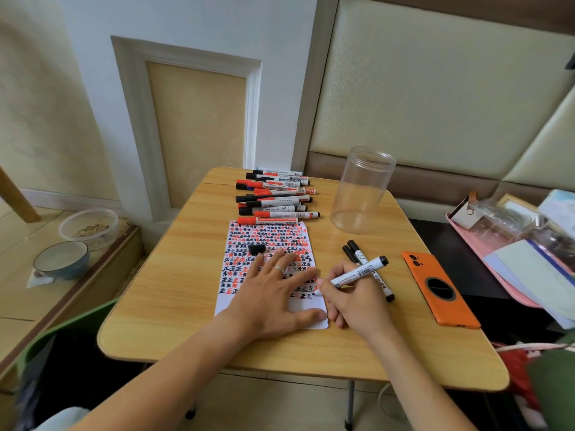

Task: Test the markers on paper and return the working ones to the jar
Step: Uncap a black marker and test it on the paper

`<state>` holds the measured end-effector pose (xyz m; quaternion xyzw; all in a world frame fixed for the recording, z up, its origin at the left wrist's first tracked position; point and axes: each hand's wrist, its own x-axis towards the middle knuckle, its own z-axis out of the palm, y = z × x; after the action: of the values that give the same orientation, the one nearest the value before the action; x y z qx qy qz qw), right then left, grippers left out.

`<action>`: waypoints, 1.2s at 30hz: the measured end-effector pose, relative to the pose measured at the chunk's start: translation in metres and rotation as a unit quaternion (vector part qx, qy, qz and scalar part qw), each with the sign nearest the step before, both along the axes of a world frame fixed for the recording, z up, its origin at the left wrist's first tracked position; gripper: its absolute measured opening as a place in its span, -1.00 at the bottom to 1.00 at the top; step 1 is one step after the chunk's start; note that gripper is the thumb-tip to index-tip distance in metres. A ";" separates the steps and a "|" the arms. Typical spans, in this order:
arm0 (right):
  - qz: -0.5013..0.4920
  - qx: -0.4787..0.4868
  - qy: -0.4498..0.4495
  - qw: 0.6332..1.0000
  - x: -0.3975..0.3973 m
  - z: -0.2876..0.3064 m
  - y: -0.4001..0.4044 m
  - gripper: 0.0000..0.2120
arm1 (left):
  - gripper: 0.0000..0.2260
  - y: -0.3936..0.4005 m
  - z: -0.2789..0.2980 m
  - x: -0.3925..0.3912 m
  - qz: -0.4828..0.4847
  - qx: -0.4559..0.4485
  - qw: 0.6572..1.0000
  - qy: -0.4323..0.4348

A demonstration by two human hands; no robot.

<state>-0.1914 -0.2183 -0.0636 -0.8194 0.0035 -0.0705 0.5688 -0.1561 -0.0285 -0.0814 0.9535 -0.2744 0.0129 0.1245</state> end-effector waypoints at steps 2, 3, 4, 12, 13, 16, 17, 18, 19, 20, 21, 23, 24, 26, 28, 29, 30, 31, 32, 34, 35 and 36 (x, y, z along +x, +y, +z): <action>-0.001 0.001 0.001 1.000 0.000 0.000 0.000 -0.80 | -0.24 0.000 0.000 0.000 0.001 0.001 1.000 0.002; -0.001 0.001 0.002 1.000 0.000 0.001 0.001 -0.80 | -0.24 0.000 0.000 0.000 0.000 0.001 1.000 0.004; -0.002 -0.001 0.002 1.000 0.000 0.001 0.001 -0.80 | -0.24 0.000 0.001 0.000 0.000 0.001 1.000 0.007; -0.018 -0.014 0.012 1.000 -0.001 0.001 0.001 -0.80 | -0.19 0.000 -0.001 0.001 0.002 -0.004 1.000 0.007; -0.024 -0.012 0.015 1.000 -0.001 0.001 0.001 -0.80 | -0.16 0.000 -0.001 0.001 0.003 -0.005 1.000 0.005; -0.033 -0.015 0.018 0.999 0.000 0.000 0.002 -0.80 | -0.08 0.000 0.000 0.000 0.001 0.001 1.000 0.001; -0.034 -0.017 0.017 0.999 0.000 0.000 0.002 -0.80 | -0.06 0.000 0.001 -0.001 0.001 0.003 1.000 0.000; -0.034 -0.018 0.014 0.999 0.000 0.000 0.002 -0.80 | -0.05 0.000 0.002 -0.001 0.000 0.005 1.000 0.000; -0.033 -0.019 0.011 0.999 -0.001 0.001 0.002 -0.81 | -0.05 0.000 0.002 -0.001 0.000 0.006 1.000 0.001; -0.031 -0.021 0.007 0.999 -0.002 0.001 0.002 -0.81 | -0.05 0.000 0.002 -0.002 0.000 0.007 1.000 0.002; -0.030 -0.023 0.005 0.999 -0.002 0.001 0.002 -0.81 | -0.05 -0.001 0.003 -0.001 0.000 0.009 1.000 0.003; -0.029 -0.030 0.005 0.999 -0.003 0.002 0.002 -0.81 | -0.05 -0.001 0.004 -0.001 -0.002 0.014 1.000 0.009; -0.028 -0.033 0.006 0.999 -0.003 0.002 0.002 -0.81 | -0.05 -0.002 0.004 -0.001 -0.002 0.016 1.000 0.011; -0.027 -0.035 0.007 0.999 -0.003 0.002 0.002 -0.82 | -0.05 -0.001 0.005 -0.001 -0.004 0.017 1.000 0.014; -0.026 -0.036 0.008 0.999 -0.003 0.002 0.002 -0.82 | -0.06 -0.001 0.005 -0.001 -0.005 0.016 1.000 0.015; -0.025 -0.036 0.009 0.999 -0.003 0.003 0.002 -0.82 | -0.06 -0.001 0.005 -0.001 -0.005 0.017 1.000 0.016; -0.025 -0.035 0.010 0.999 -0.004 0.003 0.002 -0.82 | -0.06 -0.001 0.005 -0.001 -0.006 0.018 1.000 0.016; -0.026 -0.034 0.011 0.999 -0.004 0.003 0.002 -0.82 | -0.06 -0.001 0.006 -0.001 -0.007 0.019 1.000 0.017; -0.027 -0.033 0.011 0.999 -0.004 0.003 0.002 -0.82 | -0.06 -0.001 0.006 -0.001 -0.008 0.019 1.000 0.018; -0.032 -0.031 0.011 0.999 -0.003 0.003 0.001 -0.82 | -0.06 -0.001 0.006 0.000 -0.009 0.020 1.000 0.018; -0.034 -0.031 0.011 0.999 -0.003 0.003 0.002 -0.82 | -0.05 -0.001 0.006 0.000 -0.009 0.020 1.000 0.017; -0.036 -0.031 0.012 0.999 -0.003 0.003 0.002 -0.82 | -0.05 -0.001 0.005 0.000 -0.009 0.020 1.000 0.017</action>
<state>-0.1946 -0.2166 -0.0609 -0.8369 0.0377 -0.0806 0.5401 -0.1564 -0.0294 -0.0761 0.9533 -0.2809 -0.0094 0.1103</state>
